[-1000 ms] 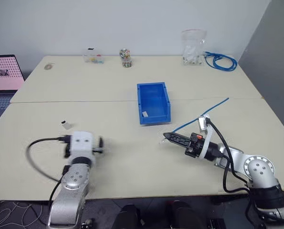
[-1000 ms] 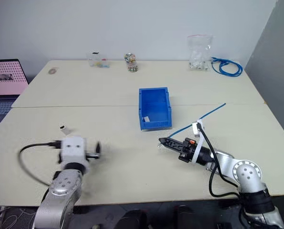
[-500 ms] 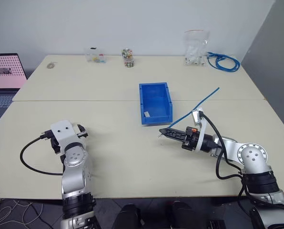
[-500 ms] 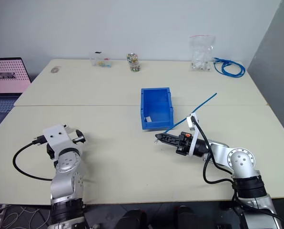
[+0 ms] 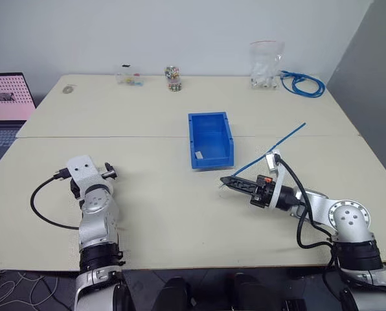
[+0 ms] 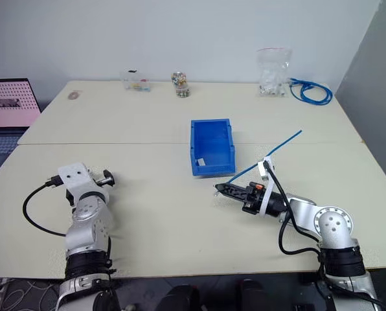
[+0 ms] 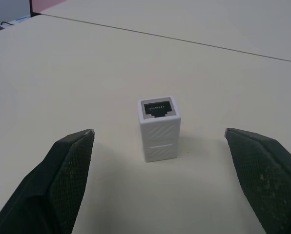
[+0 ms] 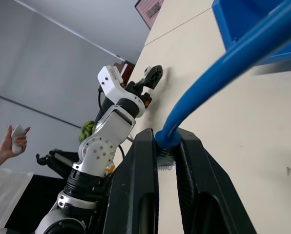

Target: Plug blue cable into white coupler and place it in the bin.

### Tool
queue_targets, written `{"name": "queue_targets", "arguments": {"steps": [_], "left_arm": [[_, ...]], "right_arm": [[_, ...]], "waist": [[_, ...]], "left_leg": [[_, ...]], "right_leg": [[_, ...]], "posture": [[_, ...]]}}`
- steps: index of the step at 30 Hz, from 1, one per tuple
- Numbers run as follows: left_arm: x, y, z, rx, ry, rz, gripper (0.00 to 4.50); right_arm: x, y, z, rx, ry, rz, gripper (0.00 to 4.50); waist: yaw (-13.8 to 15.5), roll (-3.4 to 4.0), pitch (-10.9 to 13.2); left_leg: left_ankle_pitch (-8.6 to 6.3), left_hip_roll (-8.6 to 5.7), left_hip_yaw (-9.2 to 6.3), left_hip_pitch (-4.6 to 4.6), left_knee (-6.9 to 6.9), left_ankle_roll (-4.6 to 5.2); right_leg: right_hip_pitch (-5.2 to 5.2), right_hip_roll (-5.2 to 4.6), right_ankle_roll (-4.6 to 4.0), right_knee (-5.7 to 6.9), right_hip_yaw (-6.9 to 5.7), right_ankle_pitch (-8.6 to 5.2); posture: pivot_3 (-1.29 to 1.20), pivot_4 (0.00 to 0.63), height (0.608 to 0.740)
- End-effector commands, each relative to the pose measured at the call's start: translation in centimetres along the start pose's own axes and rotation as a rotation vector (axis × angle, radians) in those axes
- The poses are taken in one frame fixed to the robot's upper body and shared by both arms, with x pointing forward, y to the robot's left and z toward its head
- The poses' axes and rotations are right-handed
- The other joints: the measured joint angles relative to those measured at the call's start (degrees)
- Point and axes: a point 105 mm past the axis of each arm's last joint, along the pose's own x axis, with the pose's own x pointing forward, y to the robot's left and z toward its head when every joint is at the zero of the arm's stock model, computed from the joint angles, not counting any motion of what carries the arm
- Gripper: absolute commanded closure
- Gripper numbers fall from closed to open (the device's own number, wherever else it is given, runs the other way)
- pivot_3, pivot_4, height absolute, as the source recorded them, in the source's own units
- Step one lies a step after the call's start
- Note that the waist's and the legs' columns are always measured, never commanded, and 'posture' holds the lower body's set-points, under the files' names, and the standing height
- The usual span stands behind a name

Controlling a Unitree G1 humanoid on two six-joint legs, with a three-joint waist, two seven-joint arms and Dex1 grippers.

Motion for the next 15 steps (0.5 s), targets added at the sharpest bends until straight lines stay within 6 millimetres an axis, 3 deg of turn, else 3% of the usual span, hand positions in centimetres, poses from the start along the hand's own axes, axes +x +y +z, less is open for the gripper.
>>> {"name": "queue_targets", "arguments": {"steps": [1, 3, 15], "left_arm": [[0.56, 0.75, 1.65, -0.019, -0.053, 0.009, 0.02], [0.72, 0.93, 1.72, -0.019, -0.053, 0.014, 0.02], [1.39, 1.25, 2.38, -0.029, -0.071, 0.009, 2.74]], "right_arm": [[-0.3, 1.15, 0.59, -0.027, -0.028, 0.03, 4.3], [-0.31, 1.03, 0.65, -0.027, -0.032, 0.022, 4.3], [-0.62, 0.48, 0.79, 0.004, -0.064, -0.003, 4.3]], "waist": [[-0.01, 0.0, 0.0], [0.0, 0.0, 0.0], [0.01, 0.0, 0.0]], "left_leg": [[0.0, 0.01, -0.02, 0.0, 0.0, 0.0], [0.0, 0.02, -0.06, 0.0, -0.01, 0.0], [0.0, 0.0, -0.04, 0.0, -0.01, 0.0]], "right_leg": [[0.0, 0.0, 0.0, 0.0, 0.0, 0.0], [0.0, 0.0, 0.0, 0.0, -0.01, 0.0], [0.0, -0.01, 0.0, 0.0, 0.0, 0.0]], "posture": [[0.0, 0.15, 0.74], [0.0, 0.15, 0.74], [0.0, 0.15, 0.74]]}}
